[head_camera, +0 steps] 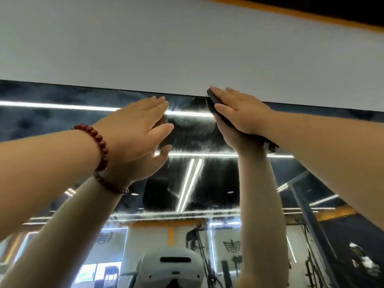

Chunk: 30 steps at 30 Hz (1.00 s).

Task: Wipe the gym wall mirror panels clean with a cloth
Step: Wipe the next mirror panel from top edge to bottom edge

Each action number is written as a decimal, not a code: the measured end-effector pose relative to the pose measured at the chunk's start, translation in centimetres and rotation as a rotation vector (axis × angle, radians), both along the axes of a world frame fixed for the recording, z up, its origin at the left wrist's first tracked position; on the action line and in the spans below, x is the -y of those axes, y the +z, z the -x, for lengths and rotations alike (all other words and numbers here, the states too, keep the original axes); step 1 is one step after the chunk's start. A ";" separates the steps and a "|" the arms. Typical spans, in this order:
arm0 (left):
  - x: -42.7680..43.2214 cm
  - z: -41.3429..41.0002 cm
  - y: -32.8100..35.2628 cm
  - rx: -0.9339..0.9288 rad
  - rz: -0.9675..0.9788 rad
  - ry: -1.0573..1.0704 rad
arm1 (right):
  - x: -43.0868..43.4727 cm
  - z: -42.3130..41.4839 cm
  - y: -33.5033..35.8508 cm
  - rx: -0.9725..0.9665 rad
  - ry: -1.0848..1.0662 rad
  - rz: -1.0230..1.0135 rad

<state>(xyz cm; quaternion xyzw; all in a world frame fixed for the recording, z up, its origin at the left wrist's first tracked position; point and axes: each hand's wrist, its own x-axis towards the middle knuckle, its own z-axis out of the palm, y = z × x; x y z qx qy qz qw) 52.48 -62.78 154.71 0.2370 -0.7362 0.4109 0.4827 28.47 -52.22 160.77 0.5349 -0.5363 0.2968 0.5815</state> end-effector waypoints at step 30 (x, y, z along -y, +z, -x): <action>-1.9 8.0 -3.9 0.093 0.141 -0.067 | -4.0 7.7 -4.2 -0.039 0.068 -0.095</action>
